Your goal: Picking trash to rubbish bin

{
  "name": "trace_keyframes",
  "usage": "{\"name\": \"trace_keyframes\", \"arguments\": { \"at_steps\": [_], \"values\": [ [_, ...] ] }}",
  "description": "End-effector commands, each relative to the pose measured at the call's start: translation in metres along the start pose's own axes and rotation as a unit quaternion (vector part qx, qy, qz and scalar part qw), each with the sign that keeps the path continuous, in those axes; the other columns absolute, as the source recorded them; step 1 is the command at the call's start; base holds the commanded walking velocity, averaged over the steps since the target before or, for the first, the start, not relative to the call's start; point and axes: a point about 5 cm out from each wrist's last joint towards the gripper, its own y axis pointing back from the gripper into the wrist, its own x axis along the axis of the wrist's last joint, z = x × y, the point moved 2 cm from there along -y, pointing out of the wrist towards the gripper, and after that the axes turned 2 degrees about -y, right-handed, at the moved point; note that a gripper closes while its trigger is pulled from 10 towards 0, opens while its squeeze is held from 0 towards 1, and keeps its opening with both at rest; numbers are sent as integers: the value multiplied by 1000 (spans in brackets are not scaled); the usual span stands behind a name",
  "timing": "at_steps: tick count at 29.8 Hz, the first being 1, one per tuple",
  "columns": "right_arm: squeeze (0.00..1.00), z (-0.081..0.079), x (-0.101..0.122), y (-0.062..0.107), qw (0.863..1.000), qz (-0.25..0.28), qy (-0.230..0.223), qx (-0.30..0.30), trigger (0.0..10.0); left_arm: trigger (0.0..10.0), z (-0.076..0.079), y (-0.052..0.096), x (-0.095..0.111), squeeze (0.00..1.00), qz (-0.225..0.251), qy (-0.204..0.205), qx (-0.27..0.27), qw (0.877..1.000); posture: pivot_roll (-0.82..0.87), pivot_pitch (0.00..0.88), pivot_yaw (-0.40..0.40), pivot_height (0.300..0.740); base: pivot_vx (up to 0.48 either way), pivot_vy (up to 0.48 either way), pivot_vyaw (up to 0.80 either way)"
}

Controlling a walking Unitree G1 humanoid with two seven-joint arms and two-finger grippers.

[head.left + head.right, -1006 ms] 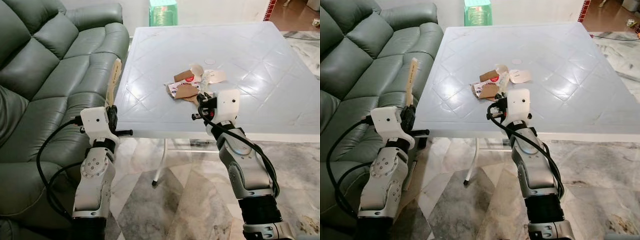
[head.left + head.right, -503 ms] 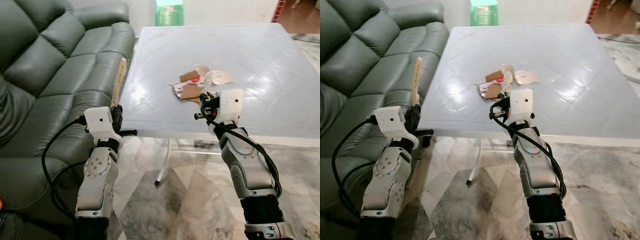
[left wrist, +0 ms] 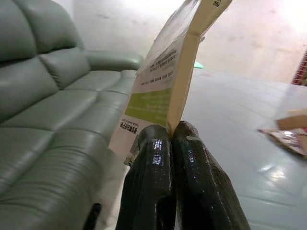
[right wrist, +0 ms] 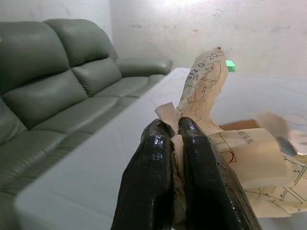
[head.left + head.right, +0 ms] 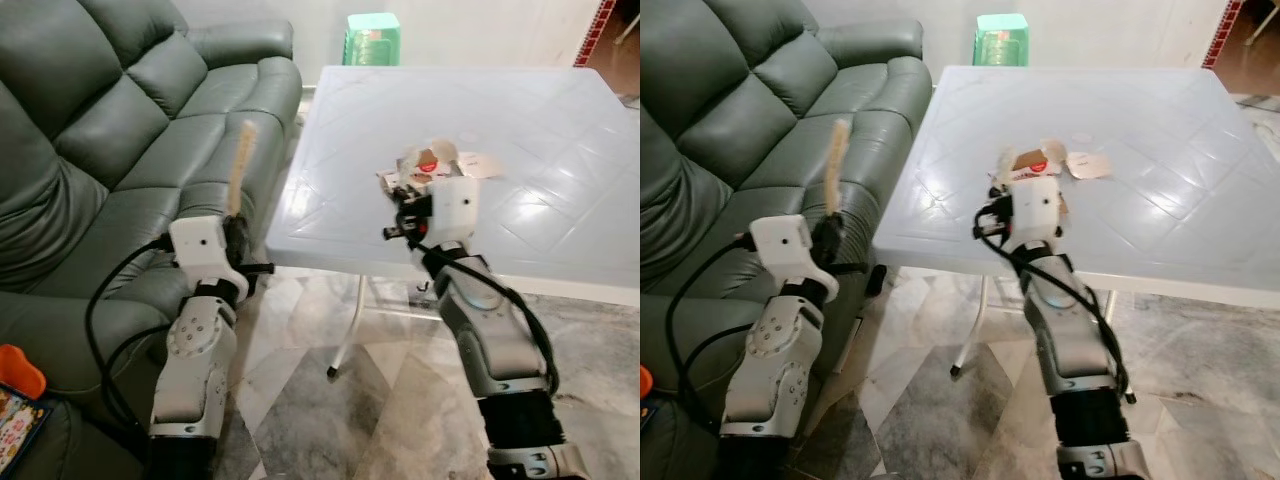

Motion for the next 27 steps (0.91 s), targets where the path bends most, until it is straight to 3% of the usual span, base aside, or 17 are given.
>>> {"name": "trace_keyframes", "arguments": {
  "at_steps": [1, 10, 21, 27],
  "values": [
    [0, -3, 3, -2, 1000, 3, -1, 2, 10000, 1843, -2, 0, 2, 0, 0, -1, 0, 1000, -24, 38, 58, 740, 0, 352, -400],
    [0, -3, 3, -3, 1000, 1, 0, 1, 10000, 2000, -2, 0, 1, 0, -2, -2, 0, 1000, -23, 40, 56, 740, 0, 345, -772],
    [0, -2, 2, -2, 1000, 0, 2, -2, 10000, 2549, 2, 1, 2, 0, 1, -1, -10, 1000, -28, 45, 57, 740, 0, 0, -781],
    [0, -2, 2, -2, 1000, 0, 3, -3, 10000, 1608, 3, 2, 3, 0, 5, -1, -16, 1000, -29, 47, 57, 740, 0, 0, -781]
  ]
}}
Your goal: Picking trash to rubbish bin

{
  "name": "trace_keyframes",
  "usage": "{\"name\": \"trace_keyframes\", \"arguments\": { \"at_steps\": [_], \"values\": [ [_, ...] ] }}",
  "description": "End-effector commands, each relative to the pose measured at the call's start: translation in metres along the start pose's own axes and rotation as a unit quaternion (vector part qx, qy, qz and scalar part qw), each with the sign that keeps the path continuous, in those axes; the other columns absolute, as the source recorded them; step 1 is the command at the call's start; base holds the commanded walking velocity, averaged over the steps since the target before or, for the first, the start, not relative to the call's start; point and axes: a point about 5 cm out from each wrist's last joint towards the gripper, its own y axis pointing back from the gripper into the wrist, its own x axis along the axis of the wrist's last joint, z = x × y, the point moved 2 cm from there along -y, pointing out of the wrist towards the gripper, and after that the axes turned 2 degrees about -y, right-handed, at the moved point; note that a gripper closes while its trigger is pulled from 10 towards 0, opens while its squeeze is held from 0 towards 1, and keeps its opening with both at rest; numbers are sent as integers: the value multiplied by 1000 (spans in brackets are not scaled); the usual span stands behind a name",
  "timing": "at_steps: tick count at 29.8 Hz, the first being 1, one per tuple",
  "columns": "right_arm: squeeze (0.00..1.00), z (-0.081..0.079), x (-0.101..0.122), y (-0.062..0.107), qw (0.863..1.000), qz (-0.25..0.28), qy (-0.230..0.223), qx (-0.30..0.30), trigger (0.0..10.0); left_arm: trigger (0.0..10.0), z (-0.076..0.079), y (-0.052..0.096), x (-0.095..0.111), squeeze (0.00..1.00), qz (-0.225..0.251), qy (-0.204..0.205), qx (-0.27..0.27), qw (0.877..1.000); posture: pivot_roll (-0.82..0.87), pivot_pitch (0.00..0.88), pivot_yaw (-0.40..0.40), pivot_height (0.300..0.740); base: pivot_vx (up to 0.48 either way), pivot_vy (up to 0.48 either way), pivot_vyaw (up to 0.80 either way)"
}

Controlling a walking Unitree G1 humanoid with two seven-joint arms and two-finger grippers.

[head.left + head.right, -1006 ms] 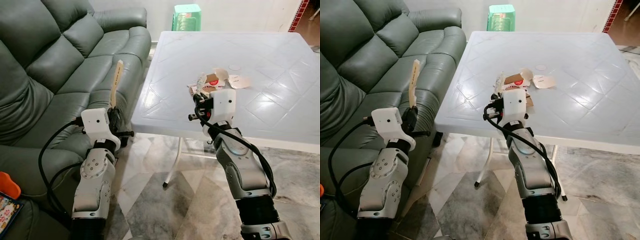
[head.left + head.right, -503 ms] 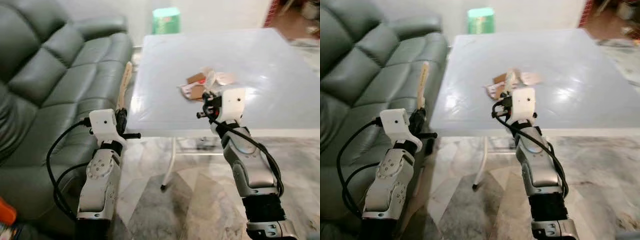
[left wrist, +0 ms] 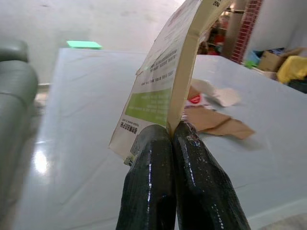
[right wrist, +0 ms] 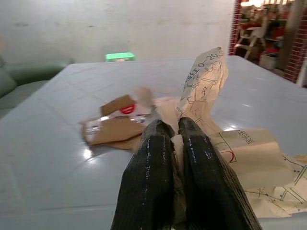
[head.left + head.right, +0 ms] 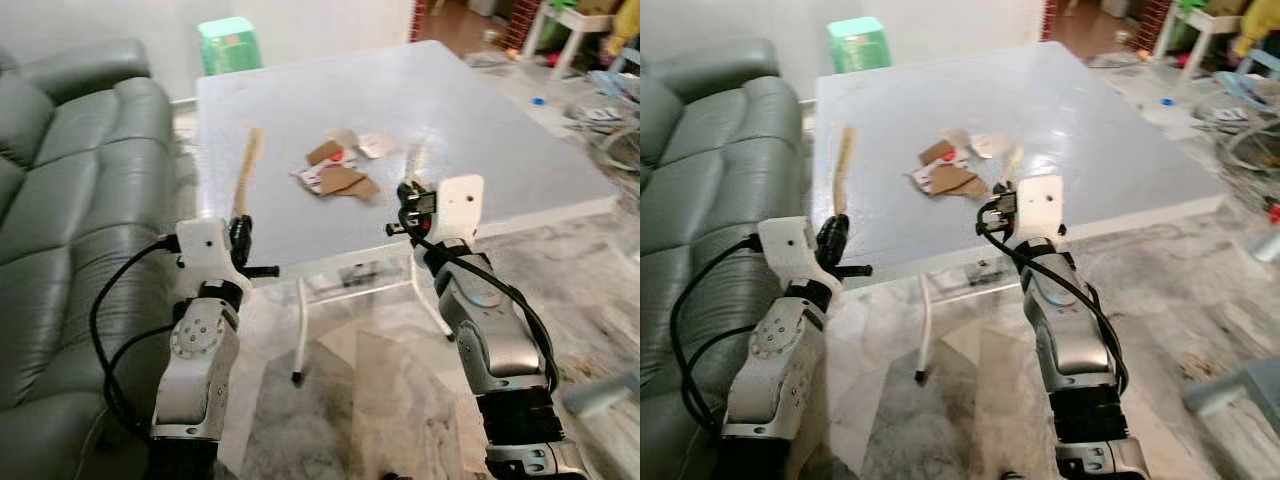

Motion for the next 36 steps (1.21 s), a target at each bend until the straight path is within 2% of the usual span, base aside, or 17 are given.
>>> {"name": "trace_keyframes", "arguments": {
  "at_steps": [1, 3, 4, 6, 10, 24, 36],
  "values": [
    [0, -1, 2, 0, 1000, 2, 0, 2, 10000, 1490, -2, 1, 5, 0, 9, -2, 0, 1000, -29, 47, 57, 740, 0, 0, -781],
    [0, -1, 2, 0, 1000, 2, 1, 2, 10000, 980, -2, 1, 5, 0, 9, -2, -2, 1000, -28, 47, 58, 740, 0, 0, -781],
    [0, -1, 2, 0, 1000, 2, 1, 2, 10000, 235, -2, 1, 5, 0, 9, -2, -3, 1000, -28, 47, 58, 740, 0, 0, -781],
    [0, -1, 2, 0, 1000, 2, 1, 2, 10000, 0, -1, 1, 5, 0, 11, -5, -6, 1000, -27, 47, 59, 740, 0, 0, -781],
    [0, -1, 2, -1, 1000, 2, 1, 2, 10000, 0, -1, 1, 6, 0, 12, -8, -9, 1000, -27, 47, 59, 740, 0, 0, -781],
    [0, 0, 3, 0, 1000, 2, 3, 0, 10000, 0, 1, 2, 5, 0, 14, -5, -14, 1000, -30, 51, 58, 740, 299, 0, -781],
    [0, 1, 3, 0, 1000, 2, 4, 0, 10000, 0, 2, 3, 4, 0, 13, 0, -15, 1000, -33, 55, 57, 740, 0, 0, -781]
  ]
}}
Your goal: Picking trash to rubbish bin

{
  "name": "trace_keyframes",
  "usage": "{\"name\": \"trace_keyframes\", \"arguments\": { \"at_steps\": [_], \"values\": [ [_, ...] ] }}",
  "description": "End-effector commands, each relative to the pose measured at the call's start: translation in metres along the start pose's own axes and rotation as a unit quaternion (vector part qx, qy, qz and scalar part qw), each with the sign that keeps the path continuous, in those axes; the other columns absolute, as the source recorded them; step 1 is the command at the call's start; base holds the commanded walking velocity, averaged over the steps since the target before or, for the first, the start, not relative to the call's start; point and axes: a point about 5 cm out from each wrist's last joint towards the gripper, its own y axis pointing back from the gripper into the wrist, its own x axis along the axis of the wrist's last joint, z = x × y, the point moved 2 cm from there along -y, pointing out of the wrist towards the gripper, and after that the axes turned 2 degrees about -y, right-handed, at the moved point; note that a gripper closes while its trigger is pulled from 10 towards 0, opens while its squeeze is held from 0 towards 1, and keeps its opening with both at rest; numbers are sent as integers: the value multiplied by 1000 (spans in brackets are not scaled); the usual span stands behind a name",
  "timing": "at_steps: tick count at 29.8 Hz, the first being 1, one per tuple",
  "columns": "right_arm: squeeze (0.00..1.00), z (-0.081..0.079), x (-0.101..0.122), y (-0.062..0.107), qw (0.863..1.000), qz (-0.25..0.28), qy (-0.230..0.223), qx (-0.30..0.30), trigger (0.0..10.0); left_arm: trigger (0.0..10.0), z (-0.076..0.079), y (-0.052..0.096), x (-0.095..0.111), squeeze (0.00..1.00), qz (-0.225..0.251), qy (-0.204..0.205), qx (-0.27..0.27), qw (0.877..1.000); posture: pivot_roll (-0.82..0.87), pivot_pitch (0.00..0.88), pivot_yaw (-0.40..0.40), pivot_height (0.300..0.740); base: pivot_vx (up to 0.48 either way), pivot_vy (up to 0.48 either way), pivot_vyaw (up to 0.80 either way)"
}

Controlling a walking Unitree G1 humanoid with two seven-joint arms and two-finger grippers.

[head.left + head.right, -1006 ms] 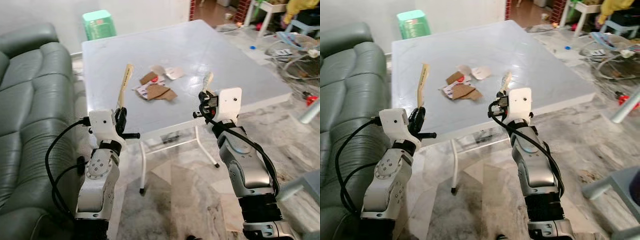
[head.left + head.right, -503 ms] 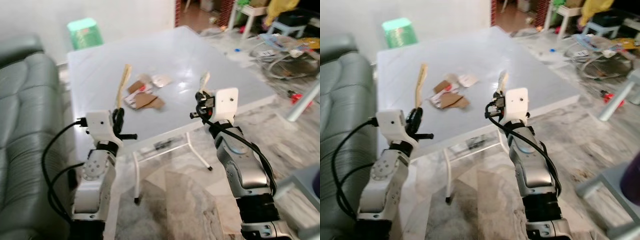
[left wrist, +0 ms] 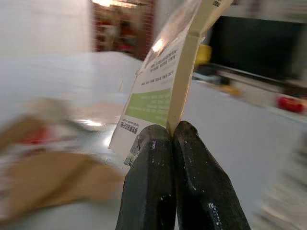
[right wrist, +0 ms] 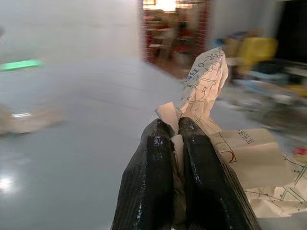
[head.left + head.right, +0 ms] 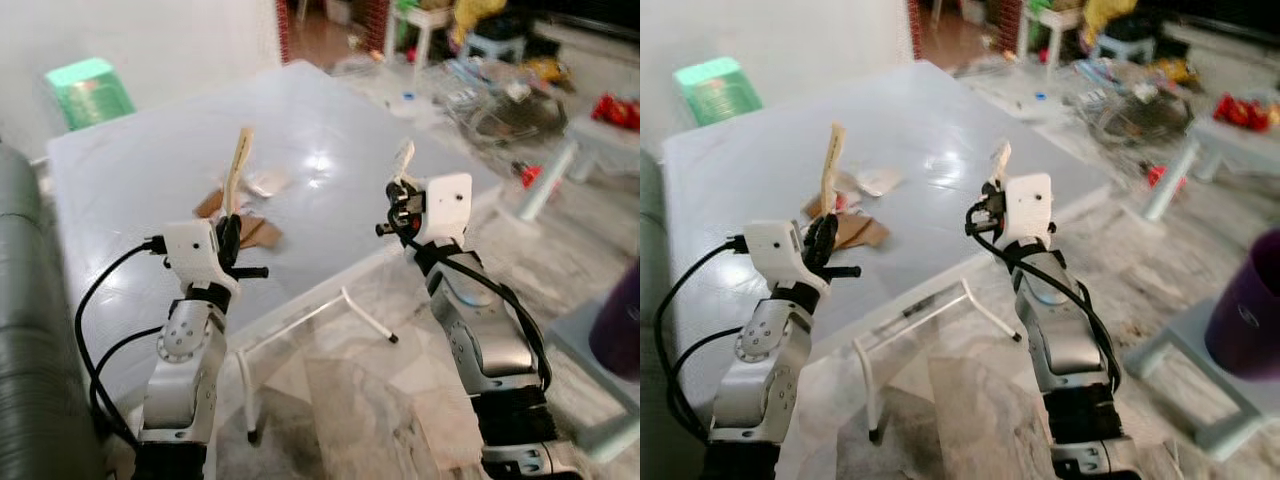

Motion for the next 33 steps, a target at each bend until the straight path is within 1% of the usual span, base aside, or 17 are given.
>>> {"name": "trace_keyframes", "arguments": {
  "at_steps": [1, 5, 6, 8, 10, 12, 17, 19, 24, 33],
  "values": [
    [0, -8, 1, -1, 1000, 1, -6, 10, 10000, 0, -8, 1, 3, 0, 4, -5, 8, 1000, -33, 55, 57, 740, 0, 0, -781],
    [0, -8, 1, -1, 1000, 1, -6, 10, 10000, 0, -8, 1, 3, 0, 3, -3, 11, 1000, -33, 54, 56, 740, 0, 0, -781],
    [0, -8, 1, -1, 1000, 1, -6, 10, 10000, 431, -8, 1, 2, 0, 1, -1, 12, 1000, -33, 54, 56, 740, 0, 0, -781],
    [0, -8, 1, -1, 1000, 1, -6, 11, 10000, 510, -8, 1, 2, 0, -1, -2, 11, 1000, -32, 56, 56, 740, 0, 0, -781],
    [0, -9, 1, -1, 1000, 1, -7, 11, 10000, 510, -8, 1, 1, 0, -1, -3, 11, 1000, -31, 55, 57, 740, 0, 0, -781],
    [0, -9, 1, -1, 1000, 1, -7, 11, 10000, 39, -8, 1, 2, 0, 0, -3, 9, 1000, -31, 53, 57, 740, 0, 0, -781],
    [0, -9, 1, -2, 1000, 2, -7, 11, 10000, 0, -8, 1, 3, 0, 2, -9, 6, 1000, -31, 53, 58, 740, 0, 0, -781],
    [0, -9, 3, -2, 1000, 7, -7, 12, 10000, 0, -9, 1, 4, 0, 7, -14, 3, 1000, -30, 51, 58, 740, 159, 0, 0],
    [0, -9, 3, -2, 1000, 8, -7, 12, 10000, 0, -9, 1, 4, 0, 7, -13, 2, 1000, -28, 50, 59, 740, 367, 0, 0],
    [0, -10, 3, -2, 1000, 6, -8, 11, 10000, 0, -9, 1, 4, 0, 7, -15, -1, 1000, -28, 50, 60, 740, 438, 0, 0]
  ]
}}
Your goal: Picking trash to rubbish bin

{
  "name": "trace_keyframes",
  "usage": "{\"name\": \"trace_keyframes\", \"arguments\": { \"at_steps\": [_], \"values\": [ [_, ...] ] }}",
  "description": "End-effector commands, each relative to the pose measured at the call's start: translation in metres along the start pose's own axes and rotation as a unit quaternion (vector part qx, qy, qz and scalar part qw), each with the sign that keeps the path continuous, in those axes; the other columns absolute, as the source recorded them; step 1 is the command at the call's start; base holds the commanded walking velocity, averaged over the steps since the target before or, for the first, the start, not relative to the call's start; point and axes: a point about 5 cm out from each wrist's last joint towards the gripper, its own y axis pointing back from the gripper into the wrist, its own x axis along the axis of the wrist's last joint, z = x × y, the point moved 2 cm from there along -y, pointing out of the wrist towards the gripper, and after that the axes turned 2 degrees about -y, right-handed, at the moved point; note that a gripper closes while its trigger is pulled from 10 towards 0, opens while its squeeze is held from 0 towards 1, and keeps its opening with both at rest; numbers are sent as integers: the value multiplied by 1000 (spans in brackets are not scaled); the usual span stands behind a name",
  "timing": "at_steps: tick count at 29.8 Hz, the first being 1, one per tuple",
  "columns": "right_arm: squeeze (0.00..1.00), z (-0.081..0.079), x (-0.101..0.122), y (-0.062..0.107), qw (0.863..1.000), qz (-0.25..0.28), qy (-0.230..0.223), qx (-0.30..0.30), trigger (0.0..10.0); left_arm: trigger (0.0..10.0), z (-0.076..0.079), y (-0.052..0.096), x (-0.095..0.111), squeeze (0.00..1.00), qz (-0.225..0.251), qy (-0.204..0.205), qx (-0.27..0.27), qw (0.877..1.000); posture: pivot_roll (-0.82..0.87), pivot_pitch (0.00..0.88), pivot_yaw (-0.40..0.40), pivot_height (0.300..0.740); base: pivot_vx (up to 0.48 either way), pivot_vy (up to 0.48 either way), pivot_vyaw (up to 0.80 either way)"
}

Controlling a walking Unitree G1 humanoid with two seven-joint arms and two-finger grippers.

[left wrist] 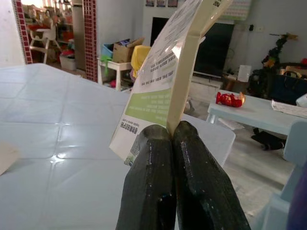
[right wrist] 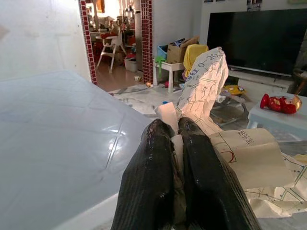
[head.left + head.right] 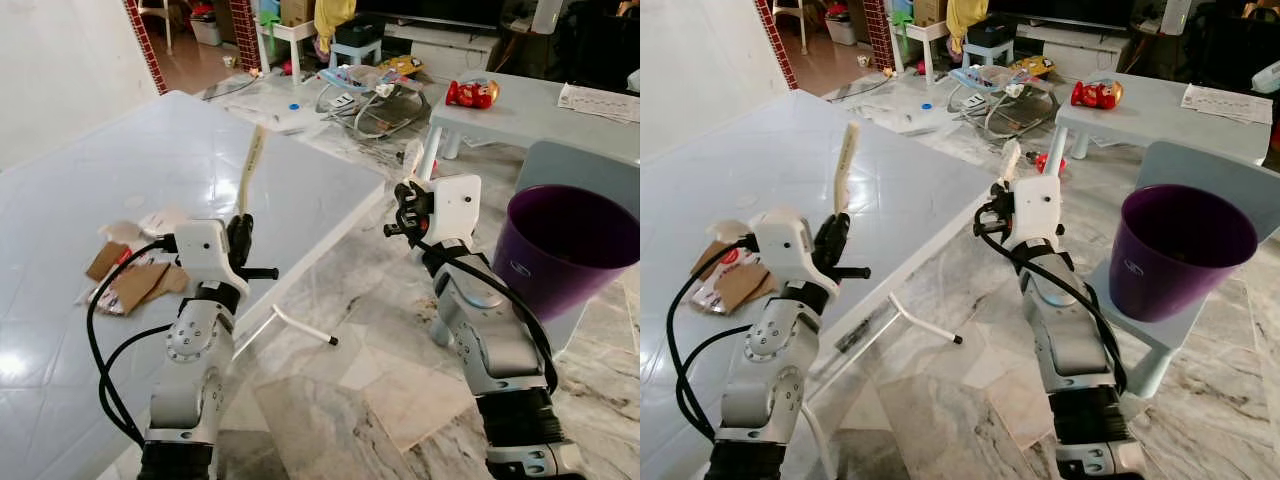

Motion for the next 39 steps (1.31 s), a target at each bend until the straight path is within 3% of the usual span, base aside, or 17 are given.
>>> {"name": "trace_keyframes", "arguments": {
  "at_steps": [1, 18, 19, 23, 24, 28, 30, 39],
  "values": [
    [0, -9, 2, -2, 1000, 2, -7, 11, 10000, 0, -8, 1, 2, 0, 3, -7, 11, 1000, -28, 50, 60, 740, 465, 0, 0],
    [0, -10, 0, -1, 1000, -2, -7, 10, 10000, 0, -8, 3, -1, 0, -3, 0, 13, 1000, -28, 57, 61, 740, 352, 0, -695],
    [0, -10, 0, -1, 1000, -2, -7, 10, 10000, 588, -7, 3, -1, 0, -5, 4, 14, 1000, -28, 58, 61, 740, 0, 0, -788],
    [0, -9, 0, -1, 1000, -2, -7, 10, 10000, 824, -6, 3, -2, 0, -7, 18, 17, 1000, -28, 58, 61, 740, 0, 0, -788],
    [0, -9, 0, -1, 1000, -3, -7, 10, 10000, 1843, -5, 3, -1, 0, -4, 21, 16, 1000, -28, 58, 60, 740, 0, 0, -788],
    [0, -8, 0, -1, 1000, -2, -7, 10, 10000, 2392, -4, 2, 0, 0, -3, 26, 15, 1000, -29, 58, 60, 740, 0, 0, -788],
    [0, -8, 1, -1, 1000, -1, -8, 10, 10000, 3373, -4, 1, 1, 0, -3, 22, 15, 1000, -30, 59, 60, 740, 0, 0, 0],
    [0, -8, 1, 0, 1000, -1, -8, 9, 10000, 3059, -3, 1, 0, 0, -7, 24, 16, 1000, -32, 60, 61, 740, 0, -131, 0]
  ]
}}
